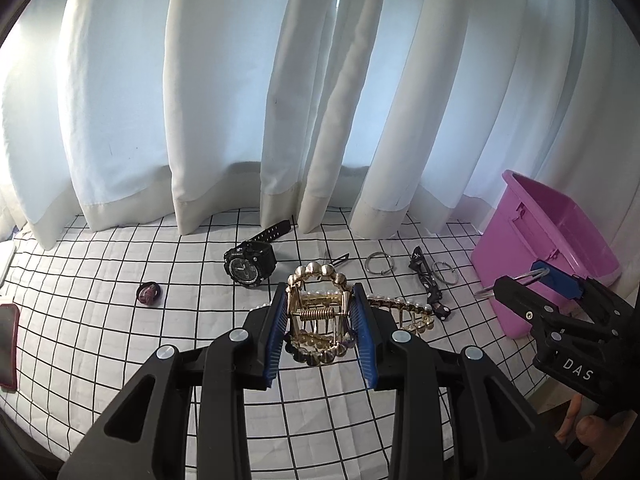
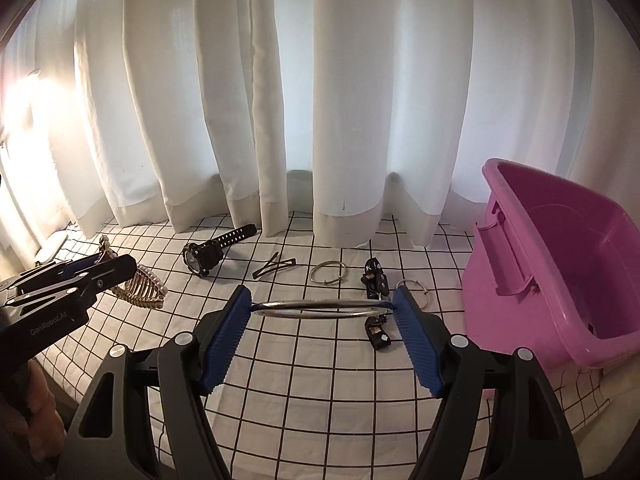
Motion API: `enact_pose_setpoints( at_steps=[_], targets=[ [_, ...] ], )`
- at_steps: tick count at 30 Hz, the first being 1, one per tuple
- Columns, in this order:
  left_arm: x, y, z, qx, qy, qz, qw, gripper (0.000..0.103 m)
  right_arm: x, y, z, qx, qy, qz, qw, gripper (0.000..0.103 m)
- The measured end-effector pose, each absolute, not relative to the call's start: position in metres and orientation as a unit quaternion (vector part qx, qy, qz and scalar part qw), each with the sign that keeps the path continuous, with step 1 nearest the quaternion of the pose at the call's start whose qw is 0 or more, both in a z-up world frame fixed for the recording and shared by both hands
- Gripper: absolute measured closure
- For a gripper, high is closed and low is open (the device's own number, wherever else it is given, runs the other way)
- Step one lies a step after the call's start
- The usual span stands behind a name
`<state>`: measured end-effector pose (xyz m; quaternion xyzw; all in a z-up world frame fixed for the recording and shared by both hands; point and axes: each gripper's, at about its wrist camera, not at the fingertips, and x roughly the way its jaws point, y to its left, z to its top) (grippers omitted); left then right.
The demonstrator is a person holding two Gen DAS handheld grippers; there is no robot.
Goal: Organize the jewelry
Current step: 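Carry the hair claw and silver hoop into the pink tub and release both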
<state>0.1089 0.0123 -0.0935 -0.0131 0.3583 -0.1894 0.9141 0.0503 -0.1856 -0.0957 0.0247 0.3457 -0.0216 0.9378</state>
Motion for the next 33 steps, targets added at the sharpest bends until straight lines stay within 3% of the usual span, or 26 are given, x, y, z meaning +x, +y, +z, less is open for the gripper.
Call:
enact_pose_setpoints(
  at_steps=[10, 21, 33],
  targets=[
    [0.104, -0.04, -0.039, -0.002, 0.335, -0.251, 0.908, 0.072, 0.025, -0.228, -0.039, 0.019, 0.298, -0.06, 0.953, 0.033],
    [0.082, -0.167, 0.012, -0.002, 0.298, -0.304, 0.905, 0.072, -0.002, -0.349, 0.004, 0.021, 0.267, -0.083, 0.96, 0.033],
    [0.088, -0.318, -0.001, 0.001, 0.339, -0.308, 0.889, 0.072, 0.008, -0.494, -0.018, 0.047, 0.315, -0.102, 0.942, 0.033]
  ],
)
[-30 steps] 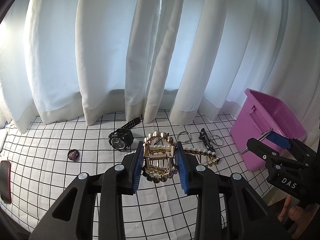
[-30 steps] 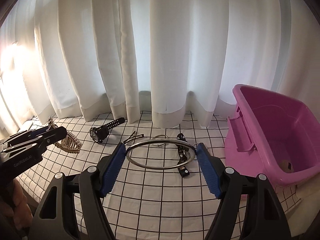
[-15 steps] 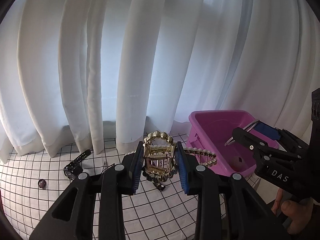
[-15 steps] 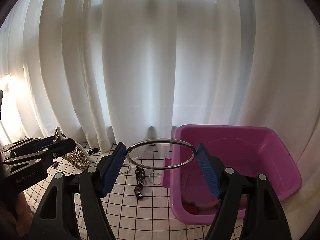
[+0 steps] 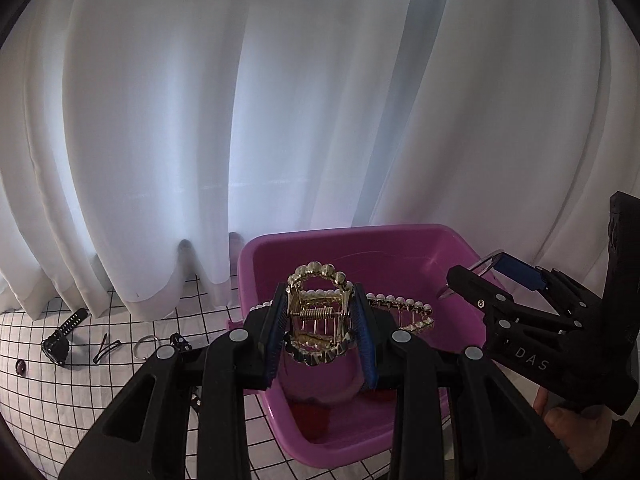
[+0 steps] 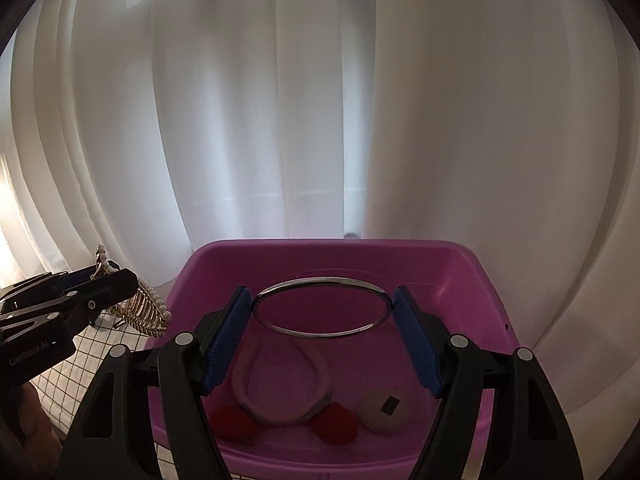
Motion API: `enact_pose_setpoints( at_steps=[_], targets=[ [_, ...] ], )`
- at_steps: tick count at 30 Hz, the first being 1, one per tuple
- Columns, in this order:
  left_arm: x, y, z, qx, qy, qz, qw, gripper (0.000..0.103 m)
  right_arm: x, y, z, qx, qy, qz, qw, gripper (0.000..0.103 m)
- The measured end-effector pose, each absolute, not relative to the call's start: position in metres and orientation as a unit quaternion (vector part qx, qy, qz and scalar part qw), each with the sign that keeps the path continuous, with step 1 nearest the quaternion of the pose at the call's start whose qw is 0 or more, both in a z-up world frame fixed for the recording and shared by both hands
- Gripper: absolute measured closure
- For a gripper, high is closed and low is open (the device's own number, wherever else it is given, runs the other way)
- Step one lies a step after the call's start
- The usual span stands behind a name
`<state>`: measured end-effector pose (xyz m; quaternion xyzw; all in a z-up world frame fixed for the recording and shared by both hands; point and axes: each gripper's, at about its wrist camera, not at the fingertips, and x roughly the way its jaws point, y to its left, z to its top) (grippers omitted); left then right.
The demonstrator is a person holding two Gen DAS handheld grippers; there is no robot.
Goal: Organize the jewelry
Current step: 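Carry the hair claw and silver hoop into the pink tub and release both, then withdraw both tools from the tub back over the table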
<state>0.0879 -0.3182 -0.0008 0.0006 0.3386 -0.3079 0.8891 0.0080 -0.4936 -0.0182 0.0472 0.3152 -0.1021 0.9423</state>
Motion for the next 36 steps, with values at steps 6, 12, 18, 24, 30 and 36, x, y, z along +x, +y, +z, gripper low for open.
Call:
enact_pose_setpoints(
  at_steps=[6, 12, 18, 24, 30, 36],
  targets=[
    [0.11, -0.363, -0.032, 0.014, 0.397, -0.276, 0.875, 0.072, 0.035, -0.527, -0.053, 0.067, 0.372, -0.089, 0.922, 0.033],
    [0.139, -0.389, -0.073, 0.027, 0.483, -0.236, 0.843, 0.072, 0.064, -0.544, -0.089, 0.099, 0.44, -0.086, 0.888, 0.033],
    [0.145, -0.399, -0.09, 0.044, 0.507, -0.216, 0.833, 0.072, 0.081, -0.556, -0.105, 0.114, 0.472, -0.091, 0.869, 0.032],
    [0.14, -0.403, -0.083, 0.062, 0.486, -0.204, 0.848, 0.022, 0.086, -0.56, -0.106, 0.111, 0.489, -0.1, 0.86, 0.03],
    [0.138, -0.398, -0.074, 0.055, 0.468, -0.198, 0.86, 0.014, 0.084, -0.563, -0.103, 0.112, 0.48, -0.105, 0.864, 0.03],
    [0.137, -0.386, -0.072, 0.037, 0.473, -0.191, 0.859, 0.012, 0.081, -0.563, -0.1, 0.116, 0.472, -0.1, 0.868, 0.03]
  ],
)
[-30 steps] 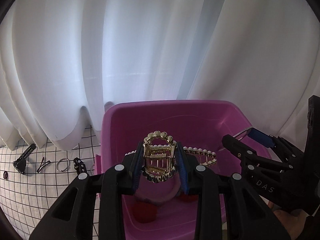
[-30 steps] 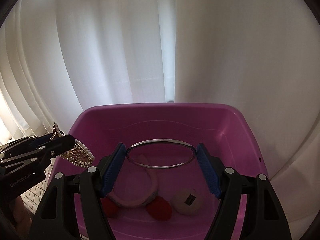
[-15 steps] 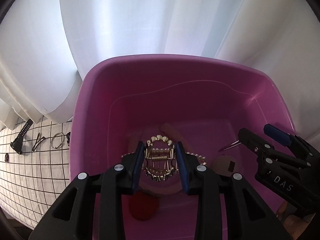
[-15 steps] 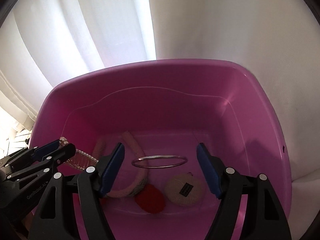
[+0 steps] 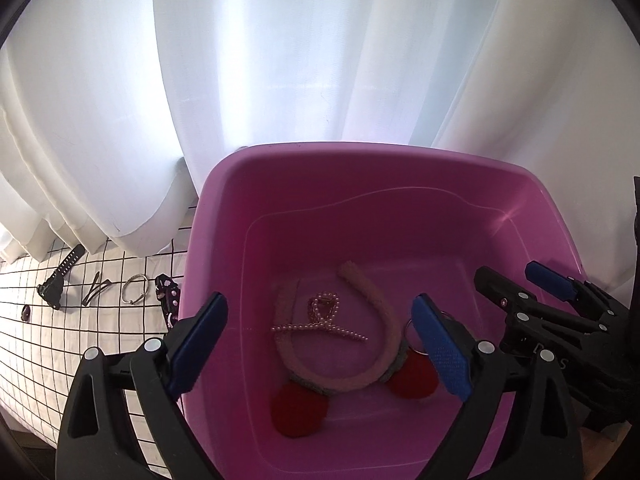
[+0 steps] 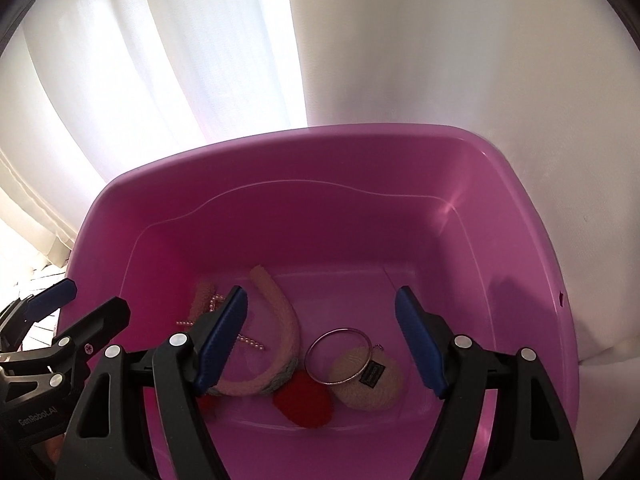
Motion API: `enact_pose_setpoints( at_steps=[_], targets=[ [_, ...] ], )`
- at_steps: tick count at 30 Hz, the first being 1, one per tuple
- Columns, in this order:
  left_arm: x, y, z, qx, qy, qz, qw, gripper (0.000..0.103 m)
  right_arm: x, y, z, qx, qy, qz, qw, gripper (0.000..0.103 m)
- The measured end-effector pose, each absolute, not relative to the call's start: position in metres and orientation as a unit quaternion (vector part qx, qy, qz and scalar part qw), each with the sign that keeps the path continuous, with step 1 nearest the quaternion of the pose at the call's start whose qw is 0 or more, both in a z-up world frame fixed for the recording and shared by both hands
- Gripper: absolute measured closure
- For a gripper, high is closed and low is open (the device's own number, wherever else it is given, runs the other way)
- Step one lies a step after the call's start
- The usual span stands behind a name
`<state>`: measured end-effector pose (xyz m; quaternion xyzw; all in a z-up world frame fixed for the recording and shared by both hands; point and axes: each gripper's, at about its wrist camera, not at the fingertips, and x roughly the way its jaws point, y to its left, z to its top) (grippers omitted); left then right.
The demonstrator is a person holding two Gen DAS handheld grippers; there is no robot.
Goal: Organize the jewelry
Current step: 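Withdraw both tools from the tub back over the table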
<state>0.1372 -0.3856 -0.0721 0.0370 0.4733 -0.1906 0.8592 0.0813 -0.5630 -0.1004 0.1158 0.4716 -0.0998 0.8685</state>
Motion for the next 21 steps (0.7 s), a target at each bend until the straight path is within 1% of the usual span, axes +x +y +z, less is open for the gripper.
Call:
enact_pose_setpoints(
  at_steps=[5, 12, 21],
  targets=[
    [0.132, -0.376, -0.063, 0.023, 0.468, -0.194, 0.862, 0.012, 0.08, -0.559, -0.096, 0.114, 0.462, -0.088, 0.875, 0.03],
    [0.12, -0.351, -0.042, 0.001, 0.447, -0.186, 0.875, 0.01, 0.074, -0.54, -0.075, 0.117, 0.439, -0.054, 0.889, 0.03],
    [0.094, -0.271, -0.008, -0.032, 0.392, -0.144, 0.908, 0.008, 0.07, -0.484, -0.046, 0.111, 0.401, 0.018, 0.909, 0.03]
  ],
)
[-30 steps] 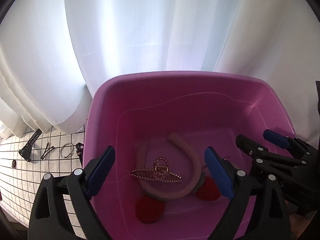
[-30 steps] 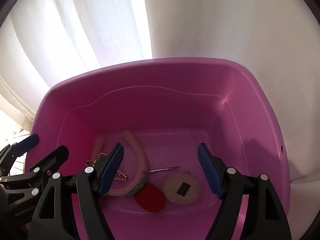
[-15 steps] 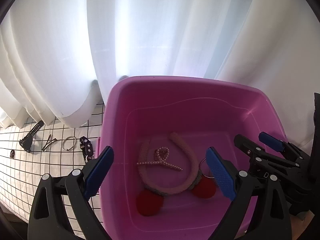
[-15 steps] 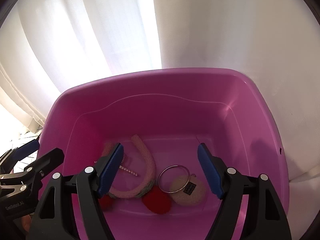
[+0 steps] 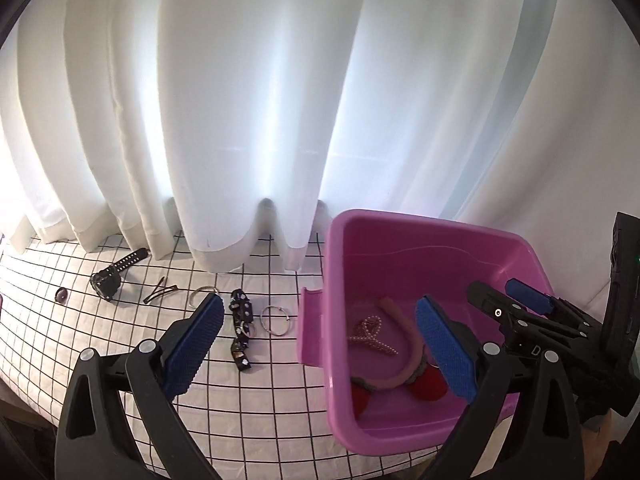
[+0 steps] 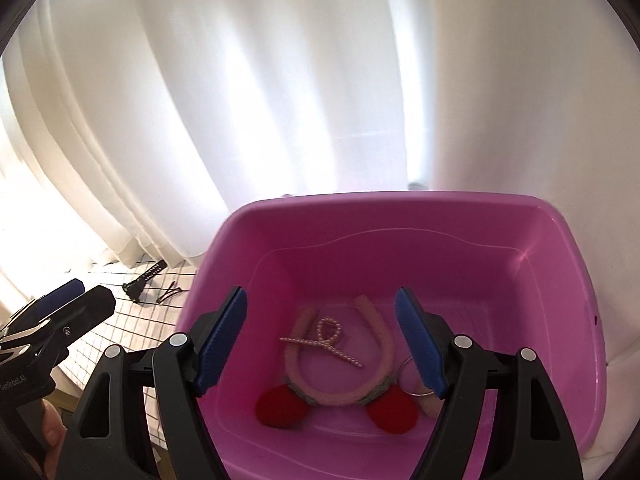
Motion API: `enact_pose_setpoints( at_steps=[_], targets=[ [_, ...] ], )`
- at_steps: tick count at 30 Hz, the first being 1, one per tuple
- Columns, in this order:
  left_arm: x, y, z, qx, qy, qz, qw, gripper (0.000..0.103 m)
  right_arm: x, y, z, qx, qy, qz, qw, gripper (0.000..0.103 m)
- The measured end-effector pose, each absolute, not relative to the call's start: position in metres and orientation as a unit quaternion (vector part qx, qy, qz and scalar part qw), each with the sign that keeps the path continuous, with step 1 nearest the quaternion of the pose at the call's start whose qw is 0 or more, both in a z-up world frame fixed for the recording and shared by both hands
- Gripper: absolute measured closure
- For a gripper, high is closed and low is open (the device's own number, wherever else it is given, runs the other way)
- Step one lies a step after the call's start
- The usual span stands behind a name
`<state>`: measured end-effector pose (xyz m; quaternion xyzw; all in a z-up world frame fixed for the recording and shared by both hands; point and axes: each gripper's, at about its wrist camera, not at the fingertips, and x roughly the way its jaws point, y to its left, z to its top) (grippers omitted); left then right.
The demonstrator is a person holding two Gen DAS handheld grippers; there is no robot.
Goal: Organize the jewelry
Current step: 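Withdraw both tools from the tub back over the table, then move the left tool toward the hair tie while the right tool approaches the black chain bracelet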
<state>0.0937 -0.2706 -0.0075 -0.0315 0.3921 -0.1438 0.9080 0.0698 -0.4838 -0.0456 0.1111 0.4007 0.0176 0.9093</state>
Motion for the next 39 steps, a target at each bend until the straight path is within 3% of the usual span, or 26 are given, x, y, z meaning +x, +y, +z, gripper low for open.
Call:
enact_pose_setpoints(
  at_steps=[19, 30, 39],
  targets=[
    [0.079, -0.02, -0.054, -0.058, 0.42, -0.009, 0.906, 0.008, 0.077, -0.282, -0.048, 0.072, 0.385, 0.099, 0.915, 0.026],
    [0.121, 0.074, -0.096, -0.045, 0.443, -0.033, 0.895, 0.008, 0.088, -0.191, -0.094, 0.089, 0.423, 0.056, 0.9, 0.026],
    [0.148, 0.135, -0.136, -0.051, 0.465, 0.005, 0.884, 0.008, 0.098, -0.179, -0.131, 0.11, 0.443, 0.02, 0.89, 0.026]
  ],
)
